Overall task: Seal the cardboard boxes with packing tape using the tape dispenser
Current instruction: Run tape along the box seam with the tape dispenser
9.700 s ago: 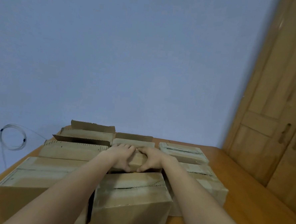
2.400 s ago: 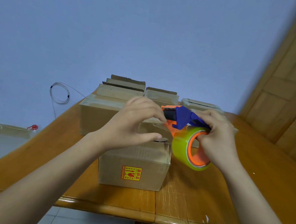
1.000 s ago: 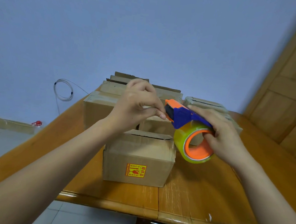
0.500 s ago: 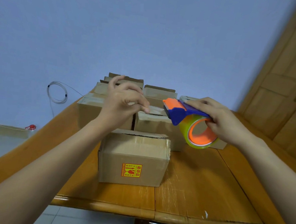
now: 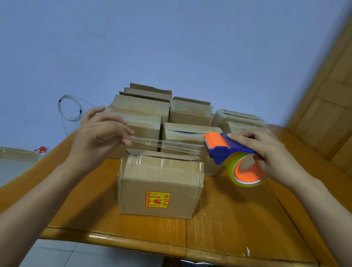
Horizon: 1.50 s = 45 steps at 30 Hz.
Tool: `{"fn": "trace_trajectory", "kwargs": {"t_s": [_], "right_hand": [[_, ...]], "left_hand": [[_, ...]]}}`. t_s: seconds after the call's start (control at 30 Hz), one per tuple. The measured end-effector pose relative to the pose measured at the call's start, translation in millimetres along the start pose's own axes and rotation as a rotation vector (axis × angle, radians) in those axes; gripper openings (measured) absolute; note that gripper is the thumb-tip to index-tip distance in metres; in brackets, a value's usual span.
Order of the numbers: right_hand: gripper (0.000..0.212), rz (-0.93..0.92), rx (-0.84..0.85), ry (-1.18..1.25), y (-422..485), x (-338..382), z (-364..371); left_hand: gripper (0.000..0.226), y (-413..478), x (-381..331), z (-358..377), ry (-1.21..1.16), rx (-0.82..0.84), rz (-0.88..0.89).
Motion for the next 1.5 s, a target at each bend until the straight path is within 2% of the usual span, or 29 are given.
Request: {"fn": "trace_trajectory", "kwargs": {"t_s": [0.07,0.17,0.27,0.37,0.47,0.57,0.67,0.8,0.93,1.0,1.1,1.27,1.5], "right_hand": [[0.083,0.022,-0.021,0.012,-9.1,-7.9,-4.7],[0.092,0.091,-0.079,-0.002,-18.7,-17.2,-9.0],[0.090,0.059,-0.094,-0.057,-18.4,-12.4,-7.3],[0.089,0.041,-0.111,-0.054,-17.1,-10.0,-8.7],[0.094,0.106,-0.181,-0.026,-18.4,-11.9,-12.4],[0.097,0.159,-0.224,-0.035,-20.4,-11.7,-10.5],[0.095,0.169,-0.226,-0.048,-21.7,-10.3,-8.6],[0.096,0.182,-0.239,-0.045,-23.2,-10.9,-8.6],[0.097,0.191,-0.267,-0.047,-23.8,-9.0,-8.9],[0.097,0.198,-0.269,-0.050,-24.4,-8.6,-8.2],[0.095,0.218,-0.265,-0.057,-23.7,-10.1,-6.6],[0.092,0.240,-0.255,-0.067,-26.2,-14.0,-2.3],[0.089,0.238,-0.262,-0.060,-27.3,-16.4,-1.7]], "left_hand": [[0.009,-5.5,8.2,-13.4,0.022,-0.023,-0.030],[0.006,-12.9,11.6,-23.2,-0.015,-0.034,-0.090],[0.003,-14.4,5.8,-20.7,-0.038,-0.088,-0.112],[0.013,-10.4,3.2,-20.9,-0.053,-0.145,-0.110],[0.024,-10.1,1.2,-17.9,-0.072,-0.214,-0.159],[0.024,-10.6,-0.5,-11.5,-0.034,-0.277,-0.234],[0.030,-9.9,-2.8,-10.1,-0.012,-0.325,-0.385],[0.014,-11.5,-9.8,0.4,-0.054,-0.267,-0.590],[0.004,-12.7,-16.5,11.3,-0.238,-0.272,-0.821],[0.011,-12.9,-19.1,13.8,-0.295,-0.287,-0.869],[0.017,-12.3,-22.0,13.4,-0.365,-0.317,-0.885],[0.008,-11.7,-26.7,11.9,-0.485,-0.333,-0.876],[0.007,-11.3,-22.6,8.6,-0.526,-0.237,-0.847]]}}
Point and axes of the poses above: each hand's wrist, its own y-axis towards the middle knuckle, its own z-axis out of the palm, x = y × z, the point moved 3 cm from there along y, towards the middle knuckle, and after that the axes turned 11 degrees about -x, right-handed, at the moved point
